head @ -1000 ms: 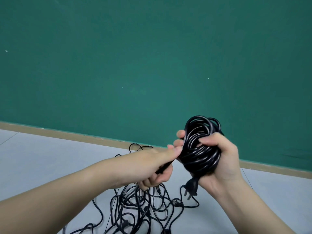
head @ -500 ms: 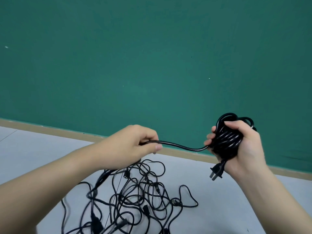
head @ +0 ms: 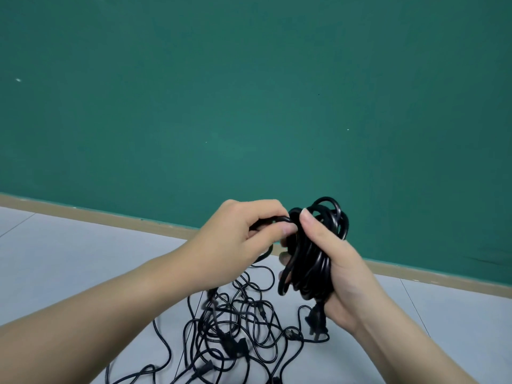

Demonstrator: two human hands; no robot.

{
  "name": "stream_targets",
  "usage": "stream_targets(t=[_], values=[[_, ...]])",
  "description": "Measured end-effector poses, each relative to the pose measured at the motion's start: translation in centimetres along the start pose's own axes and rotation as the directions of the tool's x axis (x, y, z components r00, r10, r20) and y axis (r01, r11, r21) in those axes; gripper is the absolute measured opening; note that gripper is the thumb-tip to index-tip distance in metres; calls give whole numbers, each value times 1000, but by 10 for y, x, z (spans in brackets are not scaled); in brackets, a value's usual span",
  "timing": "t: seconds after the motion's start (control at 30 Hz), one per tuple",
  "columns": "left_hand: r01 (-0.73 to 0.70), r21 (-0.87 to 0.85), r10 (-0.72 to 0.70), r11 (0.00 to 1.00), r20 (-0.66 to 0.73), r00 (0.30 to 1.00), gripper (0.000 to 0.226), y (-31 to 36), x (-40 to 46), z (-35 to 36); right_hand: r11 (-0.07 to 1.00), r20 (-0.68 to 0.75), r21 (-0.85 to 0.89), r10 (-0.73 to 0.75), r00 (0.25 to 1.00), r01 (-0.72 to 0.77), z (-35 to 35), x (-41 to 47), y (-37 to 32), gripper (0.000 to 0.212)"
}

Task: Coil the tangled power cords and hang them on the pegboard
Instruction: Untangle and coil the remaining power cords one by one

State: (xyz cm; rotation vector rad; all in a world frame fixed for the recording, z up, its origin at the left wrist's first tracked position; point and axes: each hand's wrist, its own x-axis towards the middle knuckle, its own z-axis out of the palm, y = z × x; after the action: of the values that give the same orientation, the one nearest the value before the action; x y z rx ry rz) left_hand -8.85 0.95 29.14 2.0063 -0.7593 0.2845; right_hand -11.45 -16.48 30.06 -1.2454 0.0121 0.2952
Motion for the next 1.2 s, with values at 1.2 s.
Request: stream_targets(t=[1.2], values=[[631, -262, -434, 730, 536, 724, 51, 7, -8, 9, 963, 177, 265, 3, 984, -50, -19, -1, -4, 43]])
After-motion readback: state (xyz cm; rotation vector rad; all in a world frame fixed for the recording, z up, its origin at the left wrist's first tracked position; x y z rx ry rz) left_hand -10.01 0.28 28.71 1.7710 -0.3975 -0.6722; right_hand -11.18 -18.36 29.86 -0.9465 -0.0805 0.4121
